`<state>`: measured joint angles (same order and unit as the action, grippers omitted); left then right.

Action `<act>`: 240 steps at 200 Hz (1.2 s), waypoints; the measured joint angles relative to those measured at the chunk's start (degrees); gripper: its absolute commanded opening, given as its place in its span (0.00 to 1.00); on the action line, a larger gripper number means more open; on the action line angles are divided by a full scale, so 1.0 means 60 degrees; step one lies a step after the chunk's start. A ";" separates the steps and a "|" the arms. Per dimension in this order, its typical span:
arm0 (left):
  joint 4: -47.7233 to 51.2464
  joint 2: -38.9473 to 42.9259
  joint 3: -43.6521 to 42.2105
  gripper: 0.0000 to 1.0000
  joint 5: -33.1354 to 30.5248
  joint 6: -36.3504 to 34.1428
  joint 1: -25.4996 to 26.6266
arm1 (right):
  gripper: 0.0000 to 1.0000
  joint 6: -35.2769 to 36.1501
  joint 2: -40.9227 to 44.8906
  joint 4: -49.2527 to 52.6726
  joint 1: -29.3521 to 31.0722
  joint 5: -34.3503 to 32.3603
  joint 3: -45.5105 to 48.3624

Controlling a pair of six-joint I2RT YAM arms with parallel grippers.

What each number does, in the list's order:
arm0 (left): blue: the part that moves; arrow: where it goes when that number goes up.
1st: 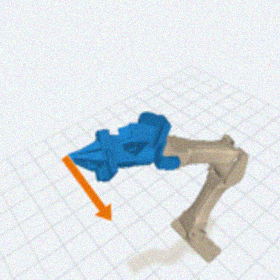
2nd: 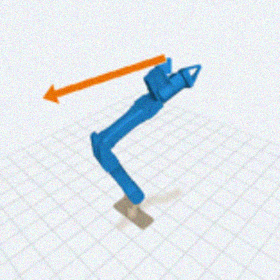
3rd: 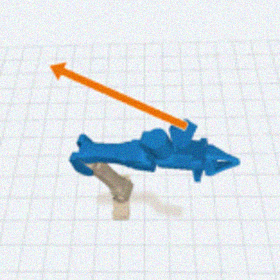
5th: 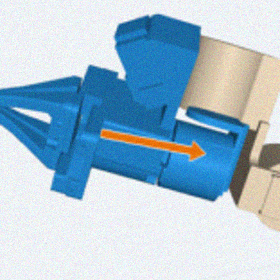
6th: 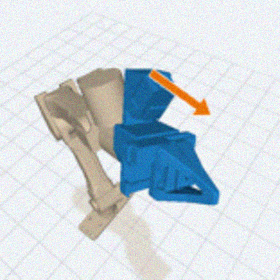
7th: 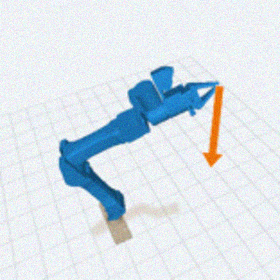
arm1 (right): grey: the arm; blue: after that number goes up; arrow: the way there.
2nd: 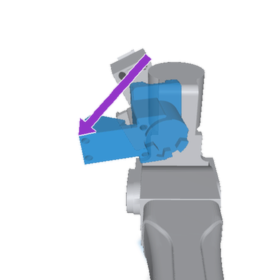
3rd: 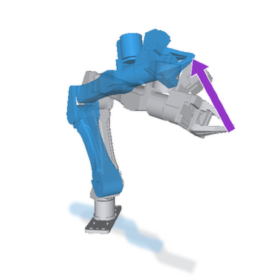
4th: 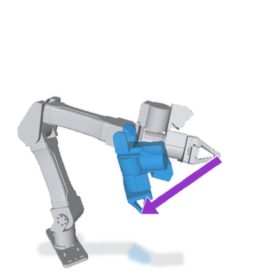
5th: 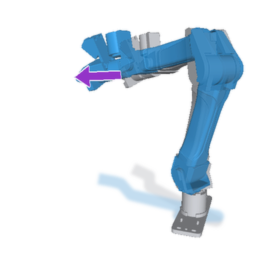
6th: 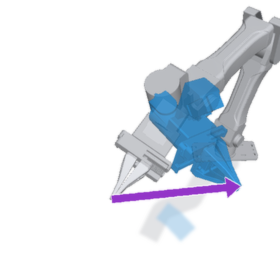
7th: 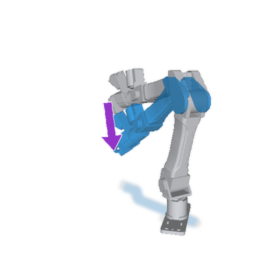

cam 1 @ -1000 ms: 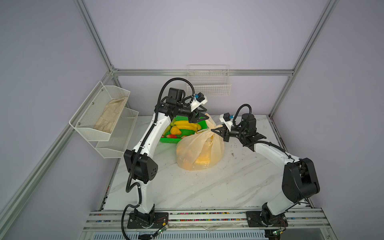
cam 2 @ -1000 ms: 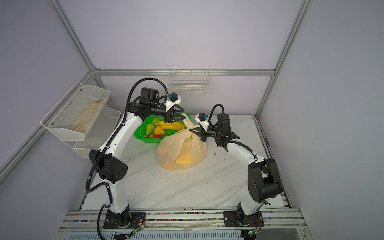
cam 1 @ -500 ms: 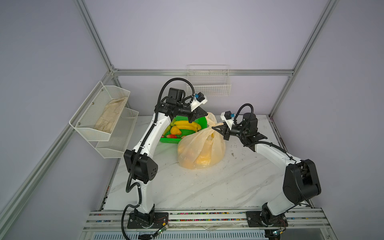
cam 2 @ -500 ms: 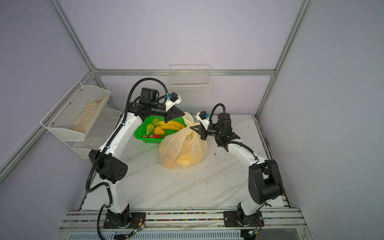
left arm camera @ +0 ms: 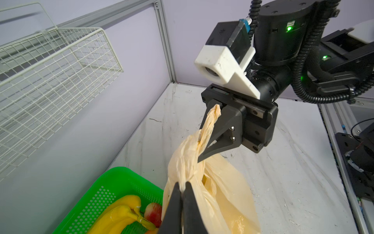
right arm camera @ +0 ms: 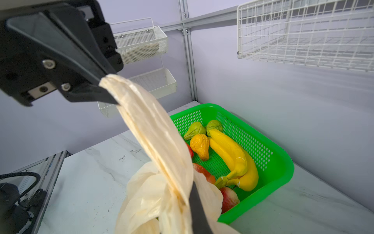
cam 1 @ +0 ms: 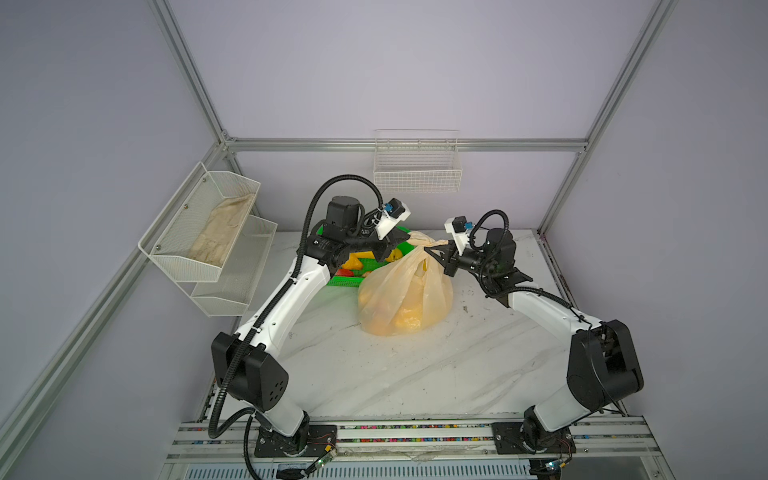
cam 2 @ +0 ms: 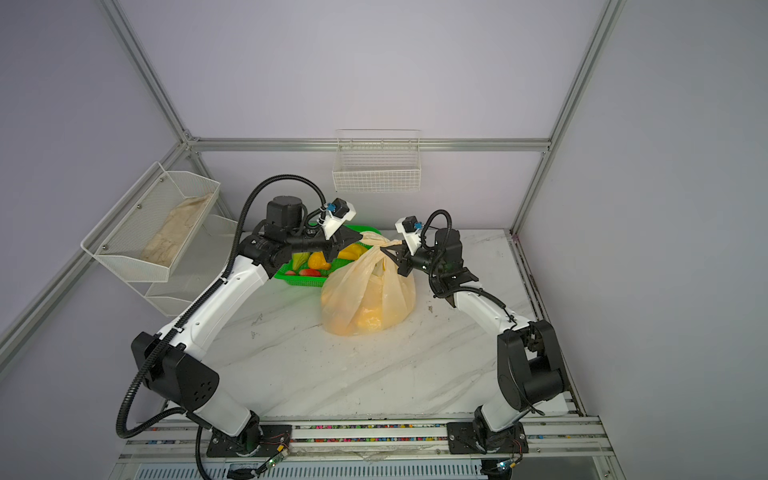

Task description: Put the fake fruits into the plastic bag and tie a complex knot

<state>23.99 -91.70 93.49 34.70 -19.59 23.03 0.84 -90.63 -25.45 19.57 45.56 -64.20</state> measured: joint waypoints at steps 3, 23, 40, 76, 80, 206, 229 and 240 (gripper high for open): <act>-0.0102 0.0066 -0.0146 0.00 -0.0124 0.0044 0.0029 | 0.00 -0.0044 0.0000 0.0011 0.0004 -0.0040 0.0000; -0.0787 0.0390 -0.1016 0.00 -0.0812 0.0401 0.0200 | 0.00 -0.0226 0.0018 0.0215 0.0007 -0.0277 0.0000; -0.1377 0.0637 -0.1767 0.00 -0.1239 0.0688 0.0310 | 0.01 -0.0277 0.0080 0.0477 0.0022 -0.0408 0.0000; -0.2379 0.1031 -0.2932 0.00 -0.1712 0.1173 0.0546 | 0.01 -0.0295 0.0222 0.0849 0.0044 -0.0543 0.0040; -0.2448 0.1060 -0.3002 0.00 -0.1741 0.1191 0.0579 | 0.01 -0.0306 0.0222 0.0871 0.0044 -0.0554 0.0040; -0.4255 0.1162 -0.4488 0.00 -0.1982 0.2626 0.1373 | 0.04 -0.1195 0.0244 0.1435 0.0095 -0.1282 0.0040; -0.4648 0.0896 -0.4608 0.00 -0.2087 0.2914 0.1621 | 0.05 -0.1392 0.0251 0.1439 0.0127 -0.1523 0.0040; -0.4790 0.0678 -0.4615 0.00 -0.2182 0.2922 0.1759 | 0.06 -0.1537 0.0251 0.1439 0.0142 -0.1559 0.0040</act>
<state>-4.75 -87.64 65.80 21.61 -2.07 33.58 -8.38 -89.12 -16.82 20.43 36.21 -63.96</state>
